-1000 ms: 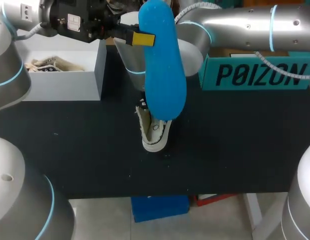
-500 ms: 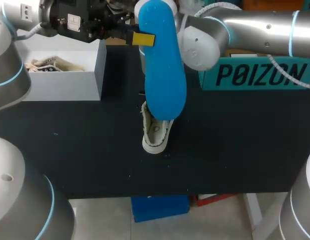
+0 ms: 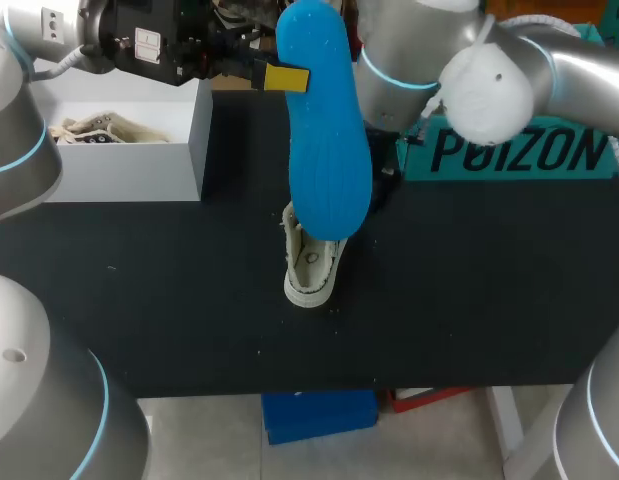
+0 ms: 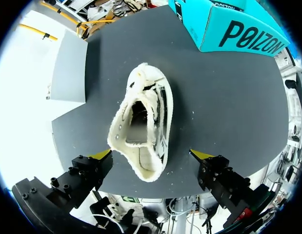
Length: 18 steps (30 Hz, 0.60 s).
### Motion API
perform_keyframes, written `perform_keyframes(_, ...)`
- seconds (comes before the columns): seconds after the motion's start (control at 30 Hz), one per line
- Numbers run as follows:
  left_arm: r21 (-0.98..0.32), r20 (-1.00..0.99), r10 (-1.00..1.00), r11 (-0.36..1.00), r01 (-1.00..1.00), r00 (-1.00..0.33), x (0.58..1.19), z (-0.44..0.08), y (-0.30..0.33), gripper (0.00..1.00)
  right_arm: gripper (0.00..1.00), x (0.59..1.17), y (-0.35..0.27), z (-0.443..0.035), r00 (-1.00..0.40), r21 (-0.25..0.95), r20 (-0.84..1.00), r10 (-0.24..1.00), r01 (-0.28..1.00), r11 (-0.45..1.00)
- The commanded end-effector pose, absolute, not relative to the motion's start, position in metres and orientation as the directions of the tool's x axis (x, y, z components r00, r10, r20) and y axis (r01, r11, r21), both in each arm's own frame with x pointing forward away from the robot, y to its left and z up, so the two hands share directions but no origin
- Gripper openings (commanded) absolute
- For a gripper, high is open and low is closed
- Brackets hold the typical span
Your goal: Take the shoe out of the shoebox, open the shoe tongue, remove and reinsert the insole, then place the shoe into the shoebox
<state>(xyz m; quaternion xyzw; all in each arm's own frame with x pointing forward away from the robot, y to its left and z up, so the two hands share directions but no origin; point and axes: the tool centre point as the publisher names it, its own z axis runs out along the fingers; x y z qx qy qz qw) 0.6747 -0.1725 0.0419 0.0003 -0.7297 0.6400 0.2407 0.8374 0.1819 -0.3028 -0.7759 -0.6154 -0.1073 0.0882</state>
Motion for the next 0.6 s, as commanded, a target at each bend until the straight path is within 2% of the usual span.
perform_keyframes(0.03,-0.934,0.351,0.308,0.18,-0.308,-0.884,0.6749,0.0407,-0.1735,0.0,1.0,0.826,0.1628,-0.3046,0.183,0.015,0.598,0.78,0.971,-0.239)
perform_keyframes(0.47,-0.934,0.351,0.308,0.18,-0.308,-0.884,0.6749,0.0407,-0.1735,0.0,1.0,0.826,0.1628,-0.3046,0.183,0.015,0.598,0.78,0.971,-0.239)
perform_keyframes(0.6,-0.934,0.351,0.308,0.18,-0.308,-0.884,0.6749,0.0407,-0.1735,0.0,1.0,0.8284,0.1595,-0.2974,0.162,-0.009,0.713,0.682,0.975,-0.222)
